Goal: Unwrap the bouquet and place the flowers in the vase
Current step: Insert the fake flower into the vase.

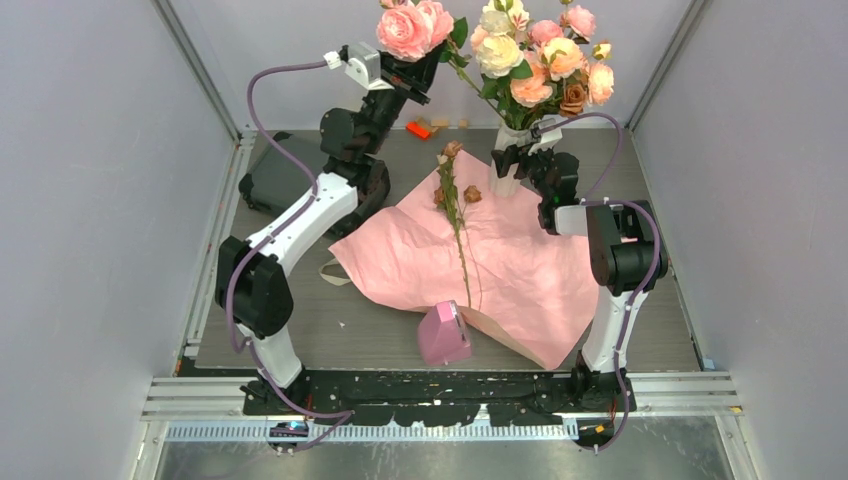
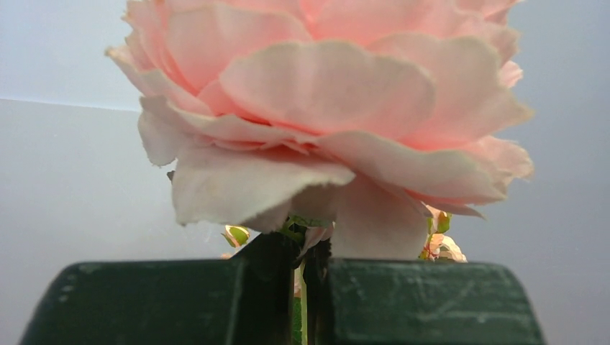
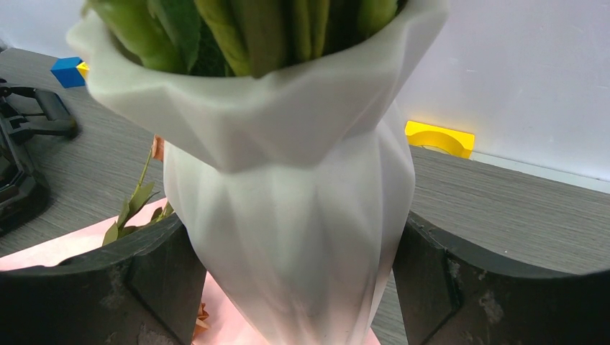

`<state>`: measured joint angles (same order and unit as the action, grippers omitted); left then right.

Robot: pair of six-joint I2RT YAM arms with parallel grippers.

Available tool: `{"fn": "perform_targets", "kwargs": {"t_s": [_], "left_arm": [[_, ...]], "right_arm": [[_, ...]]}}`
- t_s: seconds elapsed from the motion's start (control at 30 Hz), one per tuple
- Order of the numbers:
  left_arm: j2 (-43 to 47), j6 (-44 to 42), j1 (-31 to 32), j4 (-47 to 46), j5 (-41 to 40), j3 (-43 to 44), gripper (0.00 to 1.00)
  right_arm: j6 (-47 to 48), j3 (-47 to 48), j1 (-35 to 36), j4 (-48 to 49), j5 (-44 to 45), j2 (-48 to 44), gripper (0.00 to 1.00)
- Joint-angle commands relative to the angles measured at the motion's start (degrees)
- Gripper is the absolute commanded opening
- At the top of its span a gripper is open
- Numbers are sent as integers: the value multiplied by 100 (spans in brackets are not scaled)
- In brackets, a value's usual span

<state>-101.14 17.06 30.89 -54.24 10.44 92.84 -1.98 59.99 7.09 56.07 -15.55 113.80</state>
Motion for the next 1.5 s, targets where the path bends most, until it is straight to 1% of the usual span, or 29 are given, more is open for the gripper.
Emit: {"fn": "perform_targets", "kwargs": {"t_s": [0.0,0.2,0.37,0.73,0.9,1.07,1.37,1.47], "left_arm": [[240,-372,44,-557,-224,-40,0],[120,-118,39,-724,-368,-17,0],[-9,15,47,-683,-331,48,0],[-48,61,39,-122,-19,-66,0],[-130,-25,39,442,234,133,0],[-329,-6,39,598,296,398,0],[-790,402,52,359,95,587,0],[-891,344,135,339,2,521,0]], "right_arm": [[-149,17,91,135,-150,-389,0],[-151,26,91,104,-150,-390,0],[-122,24,91,54,-150,-410,0],[-97,-3,99,46,-176,-391,0],[-9,-7,99,-20,-185,-389,0],[10,-13,107,-61,-198,-385,0],[105,-15,176,-157,-203,-402,0],[137,-13,195,-189,-208,-403,0]]}}
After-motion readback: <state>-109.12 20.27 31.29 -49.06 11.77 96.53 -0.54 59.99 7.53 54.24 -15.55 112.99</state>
